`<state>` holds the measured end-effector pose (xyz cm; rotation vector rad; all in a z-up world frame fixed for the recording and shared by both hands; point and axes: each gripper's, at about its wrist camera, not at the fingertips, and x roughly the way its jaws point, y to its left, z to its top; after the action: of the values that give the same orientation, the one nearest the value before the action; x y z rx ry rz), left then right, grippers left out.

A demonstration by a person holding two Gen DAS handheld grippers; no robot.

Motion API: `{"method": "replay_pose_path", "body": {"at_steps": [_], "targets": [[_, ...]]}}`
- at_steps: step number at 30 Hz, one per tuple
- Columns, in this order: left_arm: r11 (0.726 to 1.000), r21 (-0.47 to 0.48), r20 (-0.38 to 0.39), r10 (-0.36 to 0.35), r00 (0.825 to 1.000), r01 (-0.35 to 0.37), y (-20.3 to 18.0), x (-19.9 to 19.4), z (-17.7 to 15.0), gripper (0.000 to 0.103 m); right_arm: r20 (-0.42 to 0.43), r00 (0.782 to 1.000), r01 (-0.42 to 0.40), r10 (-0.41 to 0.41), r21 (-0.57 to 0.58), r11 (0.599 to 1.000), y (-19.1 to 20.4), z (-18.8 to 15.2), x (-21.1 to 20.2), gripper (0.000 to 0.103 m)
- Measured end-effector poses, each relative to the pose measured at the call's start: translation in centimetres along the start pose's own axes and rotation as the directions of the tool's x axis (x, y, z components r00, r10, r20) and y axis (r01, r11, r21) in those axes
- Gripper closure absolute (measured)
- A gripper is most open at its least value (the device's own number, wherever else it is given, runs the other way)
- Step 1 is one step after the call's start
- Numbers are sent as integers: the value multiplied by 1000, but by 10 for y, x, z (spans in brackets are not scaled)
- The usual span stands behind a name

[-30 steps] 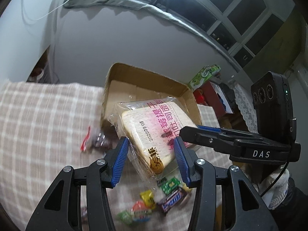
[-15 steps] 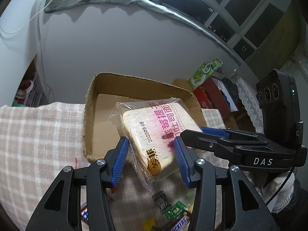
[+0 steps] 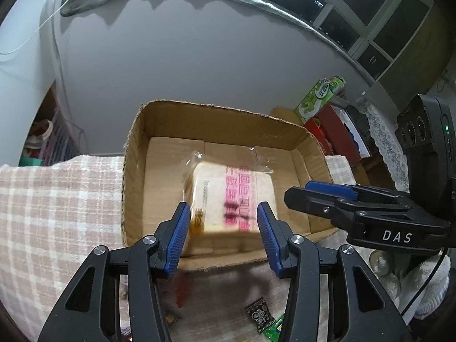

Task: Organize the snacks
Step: 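Carry the bread package into the cardboard box and open the grippers, then move the right gripper to the yellow egg candy while the left approaches the brown meat packet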

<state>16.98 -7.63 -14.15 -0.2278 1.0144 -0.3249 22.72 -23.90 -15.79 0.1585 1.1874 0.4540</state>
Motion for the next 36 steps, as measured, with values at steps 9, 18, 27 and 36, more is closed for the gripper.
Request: {"method": "replay_pose_path", "body": {"at_steps": [9,18,27,36], "targets": [[1000,-7,25,-14,1000,14,8,-23,-3,57,20,1000,15,-14,-28,999,8,-9,-16,47],[1000,-7,31,-19,999,19,14,-59,-32,57,35,999,36,-35,-57,998,14,-53,-51,46],[996,-91,7,4,1000,-3,35,-90,-91,57,-19,994,110,-110,-32,993,-1,-120,-65,37],[981,-170,-76,82,994,-94,62,-105,-159,57,-85,981,175,-173,17,984,-14,-170,-51,37]]}}
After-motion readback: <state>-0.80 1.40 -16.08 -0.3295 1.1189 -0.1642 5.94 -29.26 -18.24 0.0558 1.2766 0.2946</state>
